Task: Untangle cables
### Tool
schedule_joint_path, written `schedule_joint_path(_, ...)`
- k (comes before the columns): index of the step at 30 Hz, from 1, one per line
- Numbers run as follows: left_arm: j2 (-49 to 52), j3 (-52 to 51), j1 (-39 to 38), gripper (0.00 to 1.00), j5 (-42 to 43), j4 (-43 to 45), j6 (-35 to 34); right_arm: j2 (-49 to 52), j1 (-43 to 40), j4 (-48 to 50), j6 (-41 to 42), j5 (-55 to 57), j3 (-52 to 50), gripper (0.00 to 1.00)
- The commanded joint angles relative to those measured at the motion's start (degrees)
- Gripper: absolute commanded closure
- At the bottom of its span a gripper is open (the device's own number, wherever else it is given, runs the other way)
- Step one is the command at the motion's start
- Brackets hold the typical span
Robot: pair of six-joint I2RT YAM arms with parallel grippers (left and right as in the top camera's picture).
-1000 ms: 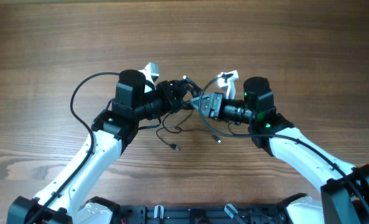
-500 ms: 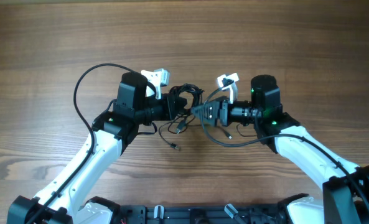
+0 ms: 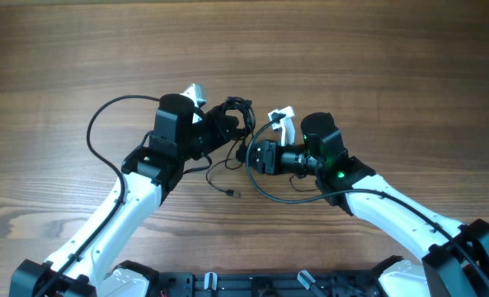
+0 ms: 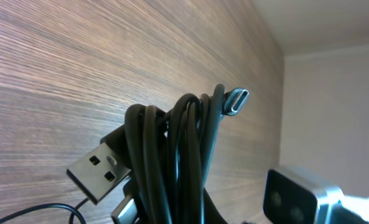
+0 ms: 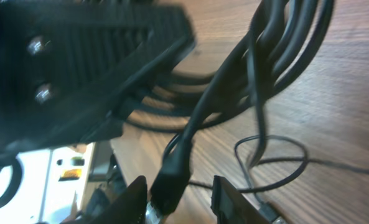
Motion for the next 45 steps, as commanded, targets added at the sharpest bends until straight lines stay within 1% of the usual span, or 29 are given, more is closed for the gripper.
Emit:
schedule_joint_path(1,-0.31,0.57,-0.04,0.96,5.40,0.37,-0.39,-0.61,-0.02,1.60,-0.20,2.89,0.26,0.79)
schedule_joint_path(2,-0.31,0.57,-0.04,0.96,5.60,0.37,-0.39,-0.61,-0.02,1.68,-0.22,2.75,0.26,0.94)
schedule_joint_path(3,-0.33,0.57,-0.04,0.96,5.62,0.37,-0.37,-0.61,-0.04,1.55,-0.35,2.56,0.26,0.96)
schedule_joint_path(5,-0.31,0.57,0.00,0.96,5.57,-0.17,3.30,-0.70,-0.11,1.42,-3.48,2.21,0.26,0.96)
schedule_joint_path(8,-0.31,0.57,0.02,0.96,5.57,-3.63,15.67,-2.27,-2.67,1.40,-4.66,-2.08,0.26,0.96)
schedule_joint_path(9,-0.31,0.57,0.02,0.96,5.60,-6.36,20.87,-3.26,-4.07,1.18,-4.63,-2.43,0.26,0.96)
schedule_joint_path(10,-0.31,0.57,0.00,0.96,5.62,-7.54,22.71,-3.93,-5.14,1.22,-4.59,-2.40,0.26,0.96)
schedule_joint_path(13,-0.31,0.57,-0.04,0.96,8.15,-8.48,23.80,-4.17,-5.95,1.55,-4.59,-0.24,0.26,0.95)
schedule_joint_path(15,-0.31,0.57,-0.04,0.96,13.57,-8.20,26.93,-4.17,-5.95,1.20,-4.33,4.52,0.26,0.95)
schedule_joint_path(16,-0.31,0.57,-0.04,0.96,15.17,-8.20,26.88,-4.15,-5.95,1.18,-2.99,7.19,0.26,0.95)
schedule_joint_path(19,-0.31,0.57,-0.02,0.96,17.66,-8.00,26.45,-2.89,-5.92,0.66,-3.21,11.43,0.26,0.95)
schedule_joint_path(21,-0.31,0.57,0.02,0.96,17.84,-8.00,26.73,-0.83,-5.22,0.55,-3.28,10.86,0.26,0.95)
schedule_joint_path(22,-0.24,0.57,0.02,0.96,17.86,-8.02,28.15,0.66,-4.28,0.81,-3.96,9.79,0.26,0.95)
schedule_joint_path(24,0.63,0.57,0.02,0.96,18.56,-8.00,28.44,3.34,-2.16,3.02,-5.64,6.62,0.26,0.96)
schedule_joint_path(25,1.33,0.57,0.02,0.96,20.35,-7.96,29.44,4.59,-1.27,4.72,-6.29,4.90,0.26,0.96)
schedule_joint_path(28,3.21,0.57,0.02,0.96,30.73,-4.90,33.66,6.36,-0.76,6.43,-6.49,3.54,0.26,0.96)
schedule_joint_path(31,3.23,0.57,0.31,0.96,32.46,-2.08,33.94,6.36,-0.76,6.93,-7.65,0.74,0.26,0.95)
schedule_joint_path(33,3.23,0.57,1.75,0.96,39.63,1.90,33.94,6.47,-0.76,6.91,-7.50,-1.42,0.26,0.96)
schedule_joint_path(34,3.23,0.57,2.19,0.96,40.63,2.47,33.92,6.47,-0.76,7.54,-7.50,-3.34,0.26,0.95)
schedule_joint_path(35,3.23,0.57,2.82,0.96,41.13,2.51,33.81,6.47,-0.76,8.44,-7.50,-6.84,0.26,0.86)
schedule_joint_path(36,3.23,0.57,3.39,0.96,41.20,2.51,33.00,6.47,-0.85,8.52,-7.52,-8.76,0.26,0.59)
schedule_joint_path(37,3.23,0.57,3.82,0.96,41.20,2.60,32.13,6.47,-1.40,8.24,-7.52,-9.62,0.26,0.52)
schedule_joint_path(38,3.23,0.57,4.63,0.96,41.18,2.56,31.47,6.47,-2.54,7.98,-6.97,-9.84,0.26,0.51)
schedule_joint_path(39,3.23,0.57,5.29,0.96,41.18,2.58,30.51,6.45,-4.11,8.07,-5.70,-10.84,0.26,0.37)
schedule_joint_path(40,3.23,0.57,6.36,0.96,41.13,2.58,29.09,6.45,-6.12,8.26,-4.52,-12.24,0.26,0.18)
schedule_joint_path(41,3.23,0.57,7.58,0.96,41.13,2.58,27.65,6.45,-9.01,8.59,-4.48,-14.78,0.26,0.07)
schedule_joint_path(42,3.23,0.57,8.96,0.96,41.00,2.58,25.90,6.45,-11.41,8.52,-4.59,-16.79,0.26,0.01)
schedule_joint_path(43,3.23,0.57,10.69,0.96,40.00,2.58,22.56,6.45,-14.36,8.44,-4.83,-18.69,0.26,0.00)
schedule_joint_path(45,3.23,0.57,13.51,0.96,36.76,2.56,13.00,6.45,-17.68,8.48,-4.87,-20.39,0.26,0.00)
